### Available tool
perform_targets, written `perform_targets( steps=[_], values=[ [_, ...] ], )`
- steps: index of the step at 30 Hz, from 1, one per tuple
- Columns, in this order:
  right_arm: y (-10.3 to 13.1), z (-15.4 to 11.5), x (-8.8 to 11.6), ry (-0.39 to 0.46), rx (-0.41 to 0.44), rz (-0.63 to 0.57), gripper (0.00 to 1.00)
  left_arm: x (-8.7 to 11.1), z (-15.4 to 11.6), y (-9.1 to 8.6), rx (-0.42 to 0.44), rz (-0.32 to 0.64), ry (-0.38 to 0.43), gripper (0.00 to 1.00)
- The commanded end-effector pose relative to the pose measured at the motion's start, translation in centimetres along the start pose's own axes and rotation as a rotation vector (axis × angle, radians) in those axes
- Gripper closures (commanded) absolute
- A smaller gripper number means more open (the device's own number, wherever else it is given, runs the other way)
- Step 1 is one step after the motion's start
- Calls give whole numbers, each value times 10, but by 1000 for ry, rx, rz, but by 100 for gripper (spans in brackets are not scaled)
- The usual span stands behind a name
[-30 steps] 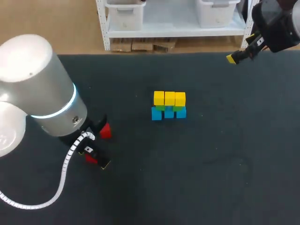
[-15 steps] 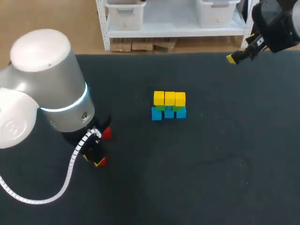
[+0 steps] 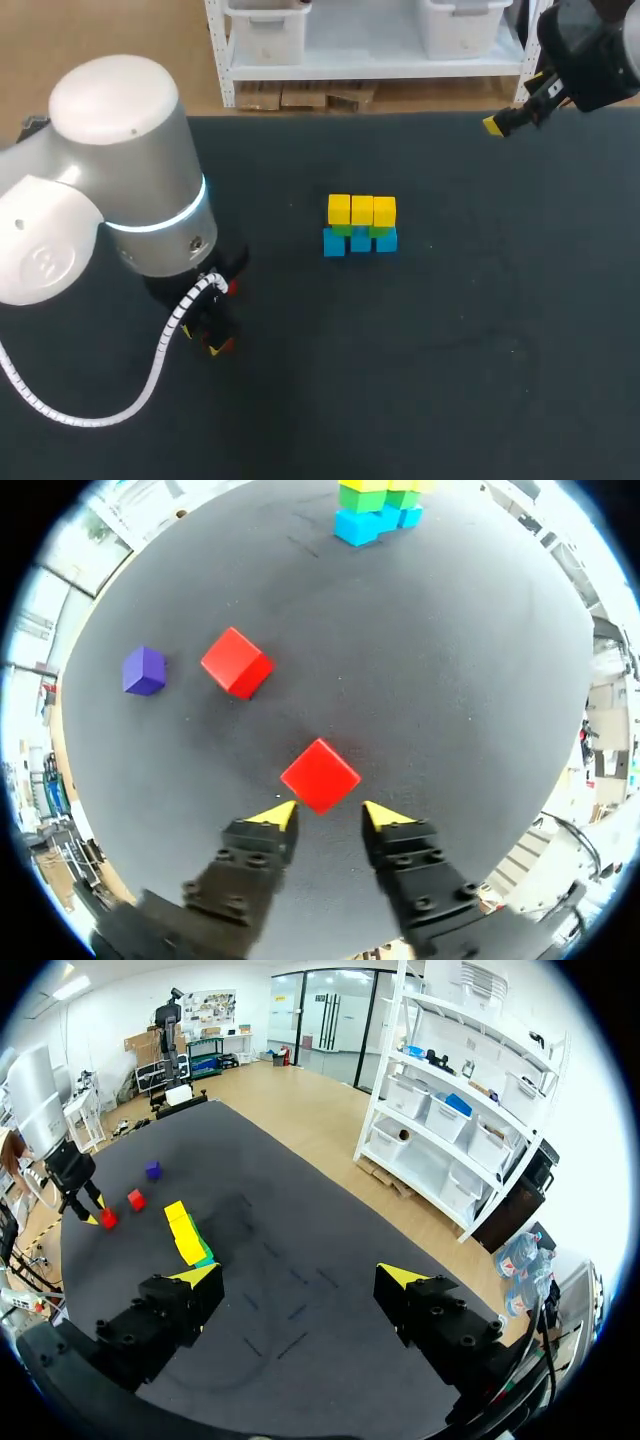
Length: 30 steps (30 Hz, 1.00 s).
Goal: Place the blue cubes, place green cubes on the blue cubes, place the yellow cubes on the green cubes, then place the red cubes on the yellow cubes, and place purple cube on the red cubes.
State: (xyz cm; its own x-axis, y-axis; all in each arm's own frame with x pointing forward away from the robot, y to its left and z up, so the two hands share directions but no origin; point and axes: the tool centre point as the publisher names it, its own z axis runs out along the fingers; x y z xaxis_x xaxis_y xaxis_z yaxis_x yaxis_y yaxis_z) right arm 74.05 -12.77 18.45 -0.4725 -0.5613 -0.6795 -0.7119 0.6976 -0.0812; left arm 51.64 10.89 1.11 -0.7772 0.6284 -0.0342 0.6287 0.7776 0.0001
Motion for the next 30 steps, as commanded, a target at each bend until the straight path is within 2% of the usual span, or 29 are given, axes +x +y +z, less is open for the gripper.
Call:
perform_targets(
  steps=[1,10,12,16,25,30],
  values=[
    [1,0,0,0,2,0,0,-1,-2,-1,1,-4,5,0],
    [1,0,0,0,2,0,0,-12,10,-12,-36,-111,38,0],
    [1,0,0,0,2,0,0,-17,13,-17,-24,-111,23,0],
    [1,0,0,0,2,0,0,-26,18,-21,-21,-169,5,0],
    [1,0,0,0,2,0,0,-18,17,-14,-81,-300,-6,0],
    [1,0,0,0,2,0,0,-13,19,-7,-88,-313,-6,0]
  ],
)
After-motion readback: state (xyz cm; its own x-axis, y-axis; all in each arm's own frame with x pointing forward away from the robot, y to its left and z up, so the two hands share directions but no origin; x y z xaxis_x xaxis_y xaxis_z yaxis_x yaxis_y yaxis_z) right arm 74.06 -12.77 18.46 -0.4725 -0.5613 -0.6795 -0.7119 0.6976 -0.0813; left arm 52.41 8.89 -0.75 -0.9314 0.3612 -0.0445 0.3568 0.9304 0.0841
